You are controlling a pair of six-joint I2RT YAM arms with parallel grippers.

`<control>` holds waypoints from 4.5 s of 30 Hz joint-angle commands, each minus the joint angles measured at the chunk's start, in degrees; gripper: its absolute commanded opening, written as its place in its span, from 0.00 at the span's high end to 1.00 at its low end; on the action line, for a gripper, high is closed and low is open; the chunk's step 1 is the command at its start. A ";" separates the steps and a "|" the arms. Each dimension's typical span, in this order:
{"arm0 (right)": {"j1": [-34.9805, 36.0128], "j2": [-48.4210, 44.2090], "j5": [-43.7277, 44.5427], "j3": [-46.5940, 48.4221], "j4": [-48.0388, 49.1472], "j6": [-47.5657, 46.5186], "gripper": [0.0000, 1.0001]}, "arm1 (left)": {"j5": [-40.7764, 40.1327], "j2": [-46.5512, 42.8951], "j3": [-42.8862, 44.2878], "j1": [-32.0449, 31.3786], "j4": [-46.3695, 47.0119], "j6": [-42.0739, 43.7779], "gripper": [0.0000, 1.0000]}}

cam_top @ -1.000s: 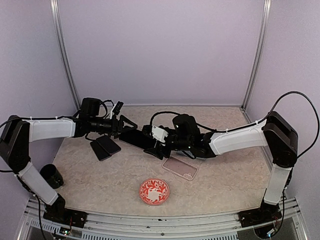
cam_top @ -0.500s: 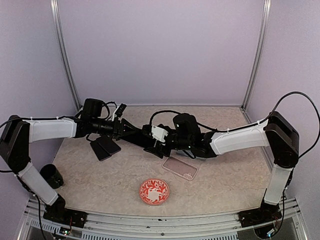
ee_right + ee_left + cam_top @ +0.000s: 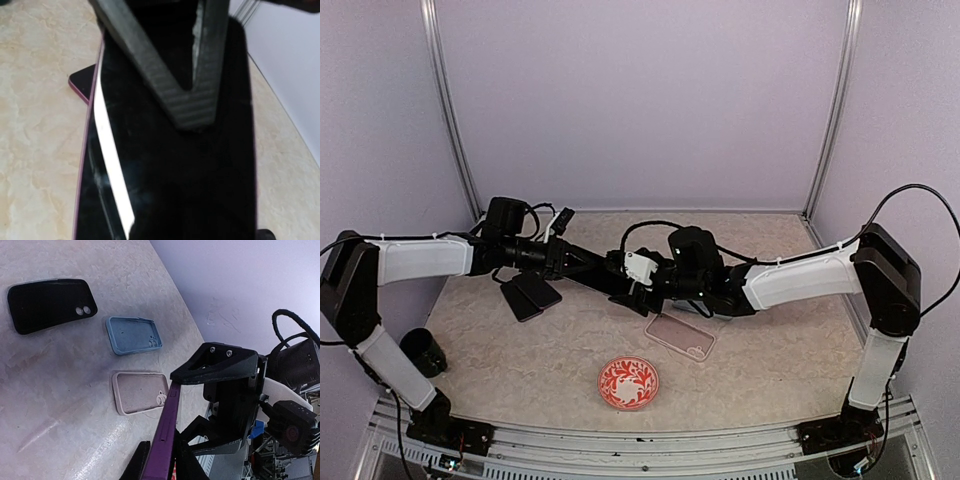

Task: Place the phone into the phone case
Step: Pass from the right arm to the left, then move the phone case to the center of the board.

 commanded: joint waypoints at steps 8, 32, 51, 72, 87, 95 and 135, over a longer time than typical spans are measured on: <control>0.71 -2.63 1.17 -0.40 4.09 -1.25 0.34 | 1.83 -0.13 0.22 -0.38 1.03 0.58 1.00; -12.40 -5.58 -5.79 6.70 -6.28 24.13 0.01 | -6.53 -6.02 -2.46 2.23 4.96 -3.92 1.00; -23.00 5.62 -5.53 17.06 -19.43 43.77 0.06 | -16.34 -4.54 -0.52 3.31 12.80 -7.18 1.00; -24.75 11.51 -12.45 18.03 -21.27 56.64 0.00 | -15.45 24.42 24.21 1.05 8.91 -6.08 1.00; -25.09 14.98 -11.47 17.58 -19.39 59.89 0.00 | -12.32 35.78 34.40 -0.18 7.83 -7.32 1.00; -25.58 17.77 -10.68 18.51 -19.23 59.63 0.00 | -11.70 40.02 37.52 -0.82 7.73 -8.51 1.00; -19.59 24.22 -18.39 22.00 -13.40 59.88 0.03 | -13.34 35.04 26.38 -2.77 5.91 -17.57 1.00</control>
